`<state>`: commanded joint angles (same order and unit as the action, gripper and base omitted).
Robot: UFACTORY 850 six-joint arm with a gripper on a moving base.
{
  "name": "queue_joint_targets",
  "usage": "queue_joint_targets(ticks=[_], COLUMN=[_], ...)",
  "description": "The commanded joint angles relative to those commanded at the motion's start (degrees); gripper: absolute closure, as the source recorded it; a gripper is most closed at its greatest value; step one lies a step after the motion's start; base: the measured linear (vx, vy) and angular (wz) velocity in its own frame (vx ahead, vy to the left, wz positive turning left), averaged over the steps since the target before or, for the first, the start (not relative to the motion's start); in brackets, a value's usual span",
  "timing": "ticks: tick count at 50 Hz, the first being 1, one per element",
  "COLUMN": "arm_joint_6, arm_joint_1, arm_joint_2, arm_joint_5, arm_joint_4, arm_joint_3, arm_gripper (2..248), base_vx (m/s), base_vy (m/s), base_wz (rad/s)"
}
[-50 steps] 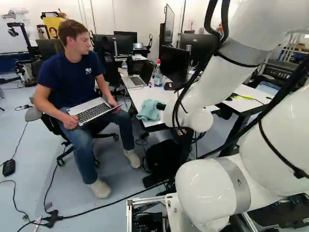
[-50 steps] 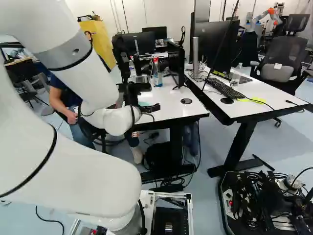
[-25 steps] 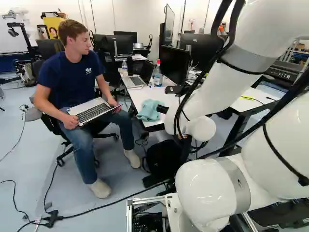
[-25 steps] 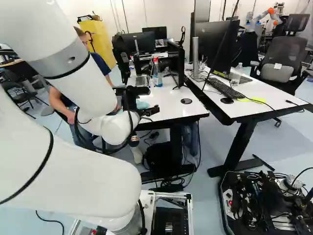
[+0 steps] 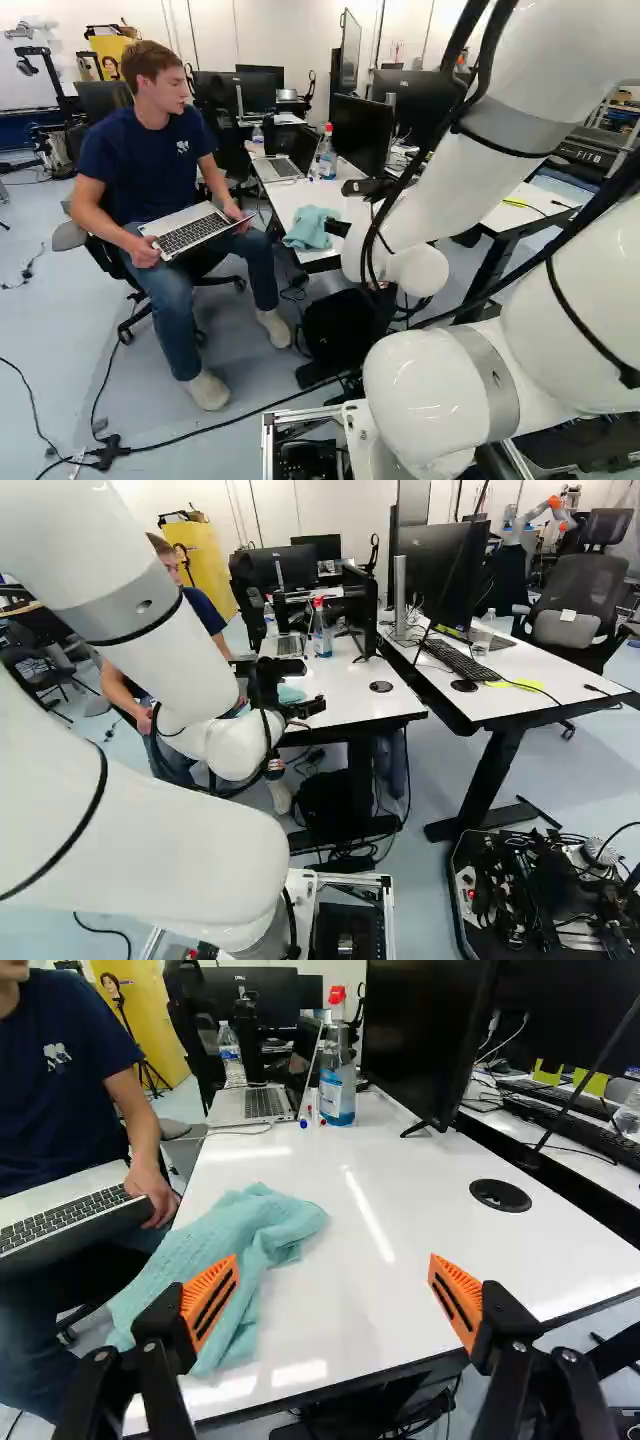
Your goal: Clean the table with the green towel
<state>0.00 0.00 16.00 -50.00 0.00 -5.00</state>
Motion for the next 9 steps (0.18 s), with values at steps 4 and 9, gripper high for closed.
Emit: queue_joint_targets(ticks=[4, 9], arm_joint_6=[0.0, 0.0], arm_joint_1=[0.0, 0.0], arm_joint_2=[0.0, 0.0], arm_joint_5=[0.0, 0.0], arm_joint_4=[0.0, 0.0], arm_joint_3=[0.0, 0.0], arm_gripper=[3, 3], base_vx=[0.0, 0.0], base_vy=[0.0, 0.0], base_wz=[0.0, 0.0])
